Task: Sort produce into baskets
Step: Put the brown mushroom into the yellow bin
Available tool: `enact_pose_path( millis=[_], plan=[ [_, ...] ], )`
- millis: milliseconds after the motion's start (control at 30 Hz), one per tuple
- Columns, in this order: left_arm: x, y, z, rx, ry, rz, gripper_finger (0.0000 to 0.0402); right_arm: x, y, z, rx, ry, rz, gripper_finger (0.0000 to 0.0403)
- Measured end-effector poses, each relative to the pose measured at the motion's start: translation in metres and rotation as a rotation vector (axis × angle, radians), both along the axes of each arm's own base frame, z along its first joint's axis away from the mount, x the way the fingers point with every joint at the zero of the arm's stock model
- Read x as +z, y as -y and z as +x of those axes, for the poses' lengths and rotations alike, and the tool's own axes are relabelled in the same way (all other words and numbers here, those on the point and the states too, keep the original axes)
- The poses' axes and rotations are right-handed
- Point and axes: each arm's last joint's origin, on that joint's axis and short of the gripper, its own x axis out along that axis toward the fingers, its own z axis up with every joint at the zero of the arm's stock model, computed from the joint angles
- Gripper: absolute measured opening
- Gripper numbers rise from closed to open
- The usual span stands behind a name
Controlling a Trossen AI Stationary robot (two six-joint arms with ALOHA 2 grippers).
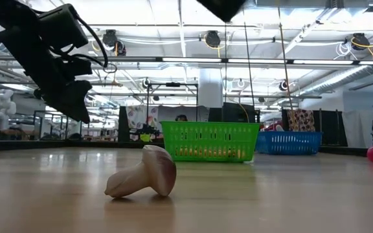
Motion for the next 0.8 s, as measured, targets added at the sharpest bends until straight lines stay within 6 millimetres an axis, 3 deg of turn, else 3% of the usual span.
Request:
enact_pose_path(
  millis=[67,200,467,633,800],
  plan=[
    [0.0,0.0,0.0,-0.004,0.002,-0.006,0.021,-0.009,-0.017,0.002,0.117,0.075,-0.069,0.0006],
    [0.0,0.0,0.001,-0.005,0.012,-0.007,0.021,-0.033,-0.036,0.014,0.162,0.17,-0.128,0.0041],
    [0.001,0.0,0.002,-0.008,0.021,-0.004,0.021,-0.072,-0.032,0.03,0.18,0.137,-0.189,0.0166],
    [0.001,0.0,0.002,-0.013,0.017,-0.001,0.021,-0.074,-0.03,0.031,0.175,0.132,-0.189,0.0233],
    [0.001,0.0,0.002,-0.013,0.017,-0.001,0.021,-0.082,-0.027,0.036,0.171,0.118,-0.181,0.027]
  ],
)
